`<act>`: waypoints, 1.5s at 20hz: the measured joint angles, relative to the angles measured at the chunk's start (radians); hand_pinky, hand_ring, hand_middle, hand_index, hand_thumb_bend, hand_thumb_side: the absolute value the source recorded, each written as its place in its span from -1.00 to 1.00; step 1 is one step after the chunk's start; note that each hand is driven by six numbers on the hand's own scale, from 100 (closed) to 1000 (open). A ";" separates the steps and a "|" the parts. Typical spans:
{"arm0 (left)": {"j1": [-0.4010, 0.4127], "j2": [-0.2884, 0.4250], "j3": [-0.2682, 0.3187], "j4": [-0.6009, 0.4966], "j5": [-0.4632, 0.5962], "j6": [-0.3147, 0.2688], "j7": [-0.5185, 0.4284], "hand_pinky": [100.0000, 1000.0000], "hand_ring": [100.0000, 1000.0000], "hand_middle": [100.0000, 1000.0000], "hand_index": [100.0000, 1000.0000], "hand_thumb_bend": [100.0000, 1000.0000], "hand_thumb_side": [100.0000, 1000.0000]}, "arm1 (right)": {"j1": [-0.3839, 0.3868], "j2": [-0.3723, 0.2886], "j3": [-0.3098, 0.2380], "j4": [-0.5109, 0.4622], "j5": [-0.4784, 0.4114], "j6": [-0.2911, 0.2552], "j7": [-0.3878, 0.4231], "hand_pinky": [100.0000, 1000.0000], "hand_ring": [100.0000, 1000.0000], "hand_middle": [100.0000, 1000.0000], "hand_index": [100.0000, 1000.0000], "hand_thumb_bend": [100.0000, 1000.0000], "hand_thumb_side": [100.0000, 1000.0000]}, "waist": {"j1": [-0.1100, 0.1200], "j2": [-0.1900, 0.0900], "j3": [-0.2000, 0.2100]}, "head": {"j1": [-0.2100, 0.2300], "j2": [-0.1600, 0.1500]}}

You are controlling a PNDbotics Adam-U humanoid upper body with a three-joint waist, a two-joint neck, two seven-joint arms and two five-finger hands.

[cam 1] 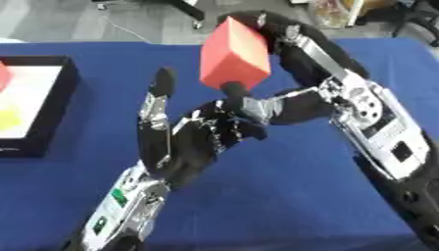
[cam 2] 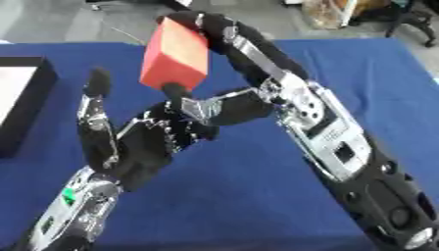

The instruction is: Pick up the objects with one hand, pass them to the other hand, and then place them into the box on the other side of the table.

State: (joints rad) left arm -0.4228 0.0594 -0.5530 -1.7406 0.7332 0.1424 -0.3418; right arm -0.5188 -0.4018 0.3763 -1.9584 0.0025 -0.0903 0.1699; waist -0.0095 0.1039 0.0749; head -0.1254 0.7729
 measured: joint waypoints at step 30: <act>-0.010 0.007 0.012 0.037 -0.138 0.058 0.050 0.91 0.29 0.26 0.41 -0.16 1.00 | 0.004 0.021 0.008 0.072 -0.073 0.129 0.108 0.52 0.89 0.22 -0.15 -1.00 -0.93 | -0.004 0.003 -0.006 | -0.003 0.000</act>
State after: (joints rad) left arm -0.4328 0.0663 -0.5409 -1.7038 0.5954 0.2003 -0.2915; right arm -0.5143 -0.3804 0.3845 -1.8869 -0.0700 0.0383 0.2783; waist -0.0140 0.1070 0.0690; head -0.1285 0.7729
